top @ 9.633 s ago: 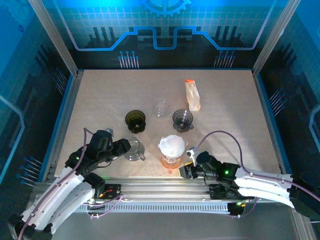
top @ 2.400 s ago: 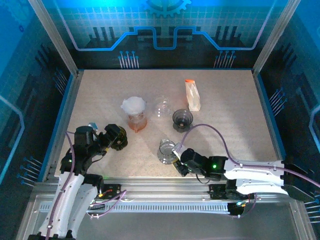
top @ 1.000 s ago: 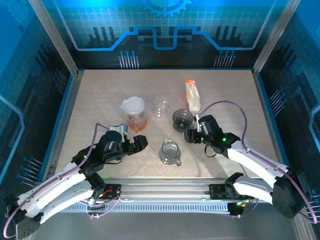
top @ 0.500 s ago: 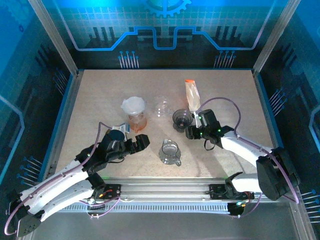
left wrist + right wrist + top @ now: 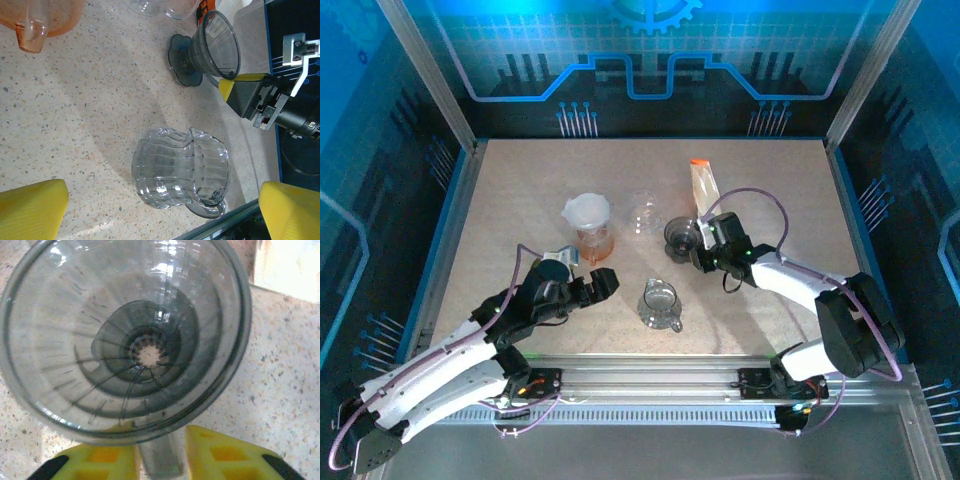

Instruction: Place the coffee filter in the dripper

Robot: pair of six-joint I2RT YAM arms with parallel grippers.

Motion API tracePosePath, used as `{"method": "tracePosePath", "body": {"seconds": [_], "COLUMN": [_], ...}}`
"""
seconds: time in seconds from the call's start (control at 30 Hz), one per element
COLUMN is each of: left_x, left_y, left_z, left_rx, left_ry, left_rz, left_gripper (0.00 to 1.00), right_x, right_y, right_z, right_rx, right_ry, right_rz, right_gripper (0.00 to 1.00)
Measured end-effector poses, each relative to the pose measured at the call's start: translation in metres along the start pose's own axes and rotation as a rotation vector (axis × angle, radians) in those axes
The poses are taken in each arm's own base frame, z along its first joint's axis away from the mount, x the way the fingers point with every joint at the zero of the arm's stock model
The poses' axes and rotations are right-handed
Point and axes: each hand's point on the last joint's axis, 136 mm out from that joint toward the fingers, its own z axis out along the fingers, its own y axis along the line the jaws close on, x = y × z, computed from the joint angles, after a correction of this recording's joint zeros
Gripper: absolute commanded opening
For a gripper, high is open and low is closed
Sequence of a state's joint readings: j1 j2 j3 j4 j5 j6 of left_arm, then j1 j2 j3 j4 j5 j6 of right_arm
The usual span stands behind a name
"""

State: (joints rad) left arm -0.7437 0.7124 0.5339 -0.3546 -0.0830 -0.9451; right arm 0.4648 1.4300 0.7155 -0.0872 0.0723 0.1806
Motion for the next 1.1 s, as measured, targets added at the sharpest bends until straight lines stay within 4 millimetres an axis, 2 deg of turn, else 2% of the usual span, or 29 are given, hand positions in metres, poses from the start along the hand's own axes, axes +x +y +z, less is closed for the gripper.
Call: {"method": "tracePosePath", "body": {"seconds": [0.2, 0.33, 0.43, 0.6, 0.7, 0.87, 1.0, 1.1], "left_x": [0.0, 0.0, -0.001, -0.001, 0.0, 0.001, 0.0, 0.0], "left_y": [0.0, 0.0, -0.001, -0.001, 0.0, 0.002, 0.002, 0.002], "left_z": [0.0, -0.002, -0.003, -0.004, -0.006, -0.007, -0.007, -0.007], "left_rx": [0.0, 0.003, 0.007, 0.01, 0.009, 0.003, 0.0, -0.001], "left_ry": [0.0, -0.002, -0.004, -0.006, -0.005, -0.003, -0.006, -0.008], "left_rz": [0.0, 0.0, 0.001, 0.001, 0.001, 0.002, 0.002, 0.002], "left_gripper": [0.99, 0.99, 0.99, 0.99, 0.99, 0.99, 0.99, 0.99], "right_x": [0.0, 0.001, -0.005, -0.01, -0.003, 0.015, 0.033, 0.047], "right_y": [0.011, 0.024, 0.038, 0.059, 0.069, 0.09, 0.11, 0.12], "right_z": [-0.002, -0.015, -0.037, -0.088, -0.114, -0.146, -0.16, -0.162], "right_rx": [0.004, 0.004, -0.004, -0.049, -0.086, -0.157, -0.208, -0.215], "right_ry": [0.0, -0.01, -0.052, -0.136, -0.147, -0.11, -0.051, -0.004], "right_rz": [-0.037, -0.073, -0.103, -0.131, -0.146, -0.19, -0.249, -0.298], "right_gripper": [0.11, 0.09, 0.09, 0.09, 0.09, 0.09, 0.09, 0.09]}}
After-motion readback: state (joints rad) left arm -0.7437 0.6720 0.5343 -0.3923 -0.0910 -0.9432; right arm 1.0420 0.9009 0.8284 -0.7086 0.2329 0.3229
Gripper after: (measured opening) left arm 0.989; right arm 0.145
